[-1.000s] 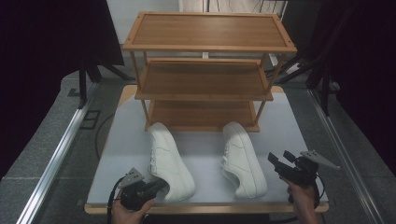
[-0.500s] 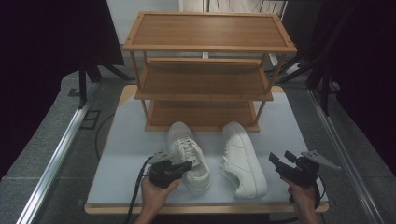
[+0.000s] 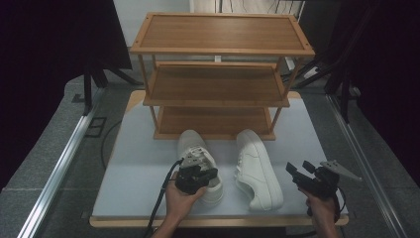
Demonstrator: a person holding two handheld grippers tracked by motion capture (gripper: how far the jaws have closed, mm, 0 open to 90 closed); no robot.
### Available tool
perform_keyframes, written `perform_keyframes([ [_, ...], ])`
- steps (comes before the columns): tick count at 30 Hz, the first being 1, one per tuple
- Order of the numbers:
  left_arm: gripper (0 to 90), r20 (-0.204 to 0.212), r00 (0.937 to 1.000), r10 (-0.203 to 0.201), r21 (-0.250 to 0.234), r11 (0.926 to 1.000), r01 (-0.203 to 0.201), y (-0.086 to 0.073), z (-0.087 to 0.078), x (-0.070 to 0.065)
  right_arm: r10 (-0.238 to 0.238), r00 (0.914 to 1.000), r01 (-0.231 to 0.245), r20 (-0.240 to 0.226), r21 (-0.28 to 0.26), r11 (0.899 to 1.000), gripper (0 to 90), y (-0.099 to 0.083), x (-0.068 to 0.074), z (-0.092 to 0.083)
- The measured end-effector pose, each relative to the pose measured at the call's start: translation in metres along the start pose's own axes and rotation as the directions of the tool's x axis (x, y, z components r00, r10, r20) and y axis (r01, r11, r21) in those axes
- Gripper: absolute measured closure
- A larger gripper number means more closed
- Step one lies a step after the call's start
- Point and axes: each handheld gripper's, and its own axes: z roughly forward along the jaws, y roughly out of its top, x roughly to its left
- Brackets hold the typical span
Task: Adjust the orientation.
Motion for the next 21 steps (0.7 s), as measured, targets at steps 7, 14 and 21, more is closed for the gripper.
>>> perform_keyframes([
  [7,89.4,-0.021,0.9996,-0.017,0.035,0.9992,0.018,-0.011,0.001,0.007,0.002,1.0,-0.002,0.002,0.01,1.0,28.3,-0.002,-0.001,0.002],
  [14,89.7,-0.035,0.9993,-0.012,0.035,0.9993,0.013,-0.013,-0.006,0.01,0.0,1.0,0.0,0.001,0.013,1.0,28.3,-0.002,0.0,0.002],
  [21,89.9,-0.048,0.9989,0.003,0.037,0.9993,-0.001,-0.014,-0.005,0.009,0.005,1.0,-0.005,0.008,0.016,1.0,28.3,-0.002,-0.002,0.001],
])
